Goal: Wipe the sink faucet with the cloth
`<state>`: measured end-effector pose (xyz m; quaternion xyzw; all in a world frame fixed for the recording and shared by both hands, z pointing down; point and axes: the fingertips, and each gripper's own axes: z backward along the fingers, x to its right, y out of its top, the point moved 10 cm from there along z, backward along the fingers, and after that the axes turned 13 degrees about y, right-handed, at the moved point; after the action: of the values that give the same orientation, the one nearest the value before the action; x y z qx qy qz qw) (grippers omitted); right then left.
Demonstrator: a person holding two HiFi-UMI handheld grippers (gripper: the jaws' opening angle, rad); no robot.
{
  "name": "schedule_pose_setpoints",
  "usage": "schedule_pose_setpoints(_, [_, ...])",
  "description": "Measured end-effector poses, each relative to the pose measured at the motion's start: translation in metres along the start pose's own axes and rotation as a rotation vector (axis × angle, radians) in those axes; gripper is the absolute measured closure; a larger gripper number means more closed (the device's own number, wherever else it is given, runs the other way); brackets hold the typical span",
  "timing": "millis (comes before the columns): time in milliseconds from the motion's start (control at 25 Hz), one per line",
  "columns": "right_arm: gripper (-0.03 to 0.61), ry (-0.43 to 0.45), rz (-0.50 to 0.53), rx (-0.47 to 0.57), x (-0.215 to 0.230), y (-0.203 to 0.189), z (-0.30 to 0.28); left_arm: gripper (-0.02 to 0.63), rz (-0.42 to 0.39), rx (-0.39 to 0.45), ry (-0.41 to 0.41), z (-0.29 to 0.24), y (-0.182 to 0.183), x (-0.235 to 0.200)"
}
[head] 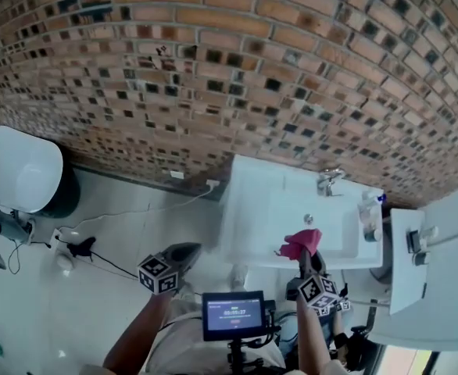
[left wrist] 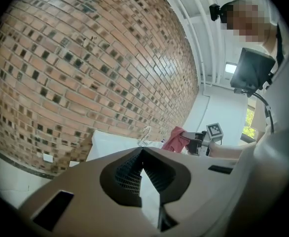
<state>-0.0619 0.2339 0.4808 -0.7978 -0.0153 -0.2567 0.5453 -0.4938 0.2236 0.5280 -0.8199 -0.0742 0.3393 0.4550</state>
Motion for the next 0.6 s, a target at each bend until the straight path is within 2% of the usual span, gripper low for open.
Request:
schedule_pose_setpoints(320, [0.506, -0.076, -0.029, -0.009, -0.049, -0.041, 0.056, 0.62, 0.022, -0.039, -0.022, 0.05, -0.028, -0.027])
schedule_pose_setpoints(600, [0.506, -0.1, -0.087, 0.018, -0.045, -0.055, 0.102, 0.62, -0.001, -0.028, -0.049, 0.057, -0.043, 0.003])
